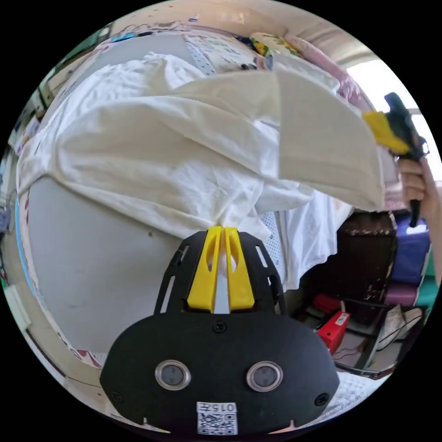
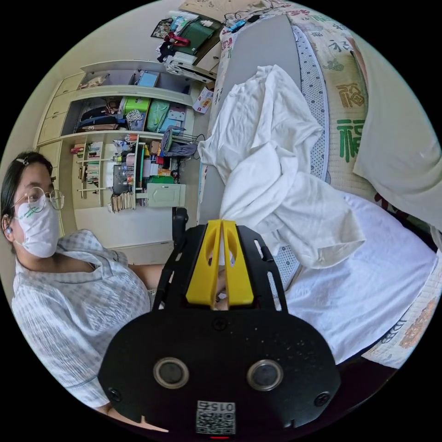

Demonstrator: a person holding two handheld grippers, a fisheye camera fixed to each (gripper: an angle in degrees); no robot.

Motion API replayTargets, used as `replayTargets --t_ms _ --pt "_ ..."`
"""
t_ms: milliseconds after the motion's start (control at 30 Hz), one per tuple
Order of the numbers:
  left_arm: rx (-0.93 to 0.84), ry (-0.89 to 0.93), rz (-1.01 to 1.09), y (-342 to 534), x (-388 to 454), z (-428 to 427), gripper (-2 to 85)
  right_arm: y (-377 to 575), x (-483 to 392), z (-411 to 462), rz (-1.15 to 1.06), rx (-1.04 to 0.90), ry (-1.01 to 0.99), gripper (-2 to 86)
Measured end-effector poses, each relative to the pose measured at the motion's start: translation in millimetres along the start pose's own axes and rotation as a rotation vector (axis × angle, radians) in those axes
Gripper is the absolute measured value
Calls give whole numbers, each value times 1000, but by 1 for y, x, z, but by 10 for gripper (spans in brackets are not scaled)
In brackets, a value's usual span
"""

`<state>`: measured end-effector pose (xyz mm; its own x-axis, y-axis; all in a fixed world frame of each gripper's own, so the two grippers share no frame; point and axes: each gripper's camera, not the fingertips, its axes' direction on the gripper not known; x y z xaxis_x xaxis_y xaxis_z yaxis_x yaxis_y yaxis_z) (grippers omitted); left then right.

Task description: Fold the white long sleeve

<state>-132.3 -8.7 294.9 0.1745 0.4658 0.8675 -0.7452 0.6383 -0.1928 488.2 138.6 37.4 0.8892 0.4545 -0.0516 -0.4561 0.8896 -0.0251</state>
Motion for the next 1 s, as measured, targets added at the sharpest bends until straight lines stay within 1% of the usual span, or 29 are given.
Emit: replayTargets --t_ms 33,100,133,167,200,267,300,333,367,400,433,467,500,533,567,600,633,667,700,767,800,833,900,933,967,1000 --pt "47 39 -52 13 -15 -25 8 -4 -13 -29 -15 -24 20 -3" --pt "76 41 -130 39 -38 -62 2 -13 -31 -83 -13 -37 76 -4" --pt "86 25 -180 61 -53 -85 0 -19 -43 -126 -1 -13 111 -4" --pt "94 -17 -239 83 -69 -108 -2 -25 -55 -180 28 60 162 -5" --pt "98 -49 -276 95 -77 -119 -3 -27 -62 -209 44 114 198 -5" --pt "148 -154 -420 136 -112 -163 -5 -23 -87 -326 129 375 415 -5" --pt "164 -176 -452 144 -120 -172 -6 -19 -92 -351 158 434 483 -4" --pt "174 -220 -498 156 -133 -185 -6 -10 -98 -394 219 534 620 -4" --pt "180 -261 -506 163 -142 -192 -6 0 -98 -421 294 594 716 -2" --pt "181 -277 -508 164 -146 -193 -6 3 -98 -426 321 604 726 -1" --pt "165 -281 -515 165 -153 -191 -6 3 -99 -419 336 591 669 2" --pt "140 -277 -520 163 -159 -185 -6 -7 -106 -385 273 507 601 6" --pt "130 -277 -516 162 -161 -181 -6 -16 -112 -360 230 444 583 11" --pt "114 -279 -504 160 -162 -173 -6 -35 -124 -300 151 299 575 20" --pt "95 -282 -486 157 -163 -166 -7 -57 -135 -236 84 150 571 49" --pt "84 -282 -476 155 -162 -163 -7 -68 -140 -206 57 86 563 63" --pt "67 -282 -459 152 -161 -158 -7 -92 -148 -156 16 -19 534 95" --pt "55 -280 -450 151 -160 -155 -7 -120 -157 -122 -16 -67 520 115" --pt "49 -275 -448 151 -160 -154 -7 -134 -163 -111 -34 -76 533 119" --pt "36 -262 -437 153 -161 -154 -6 -191 -192 -84 -127 -116 692 133" --pt "35 -261 -434 154 -161 -155 -6 -203 -198 -78 -153 -138 740 133" --pt "35 -254 -436 156 -164 -156 -6 -224 -204 -69 -180 -194 809 134" --pt "41 -227 -450 159 -170 -156 -6 -249 -198 -53 -163 -341 829 128" --pt "48 -212 -464 162 -175 -156 -6 -258 -190 -45 -119 -467 811 96" --pt "54 -202 -478 165 -179 -157 -6 -262 -191 -46 -81 -543 827 56" --pt "58 -198 -485 166 -180 -157 -6 -262 -200 -53 -87 -539 841 31"
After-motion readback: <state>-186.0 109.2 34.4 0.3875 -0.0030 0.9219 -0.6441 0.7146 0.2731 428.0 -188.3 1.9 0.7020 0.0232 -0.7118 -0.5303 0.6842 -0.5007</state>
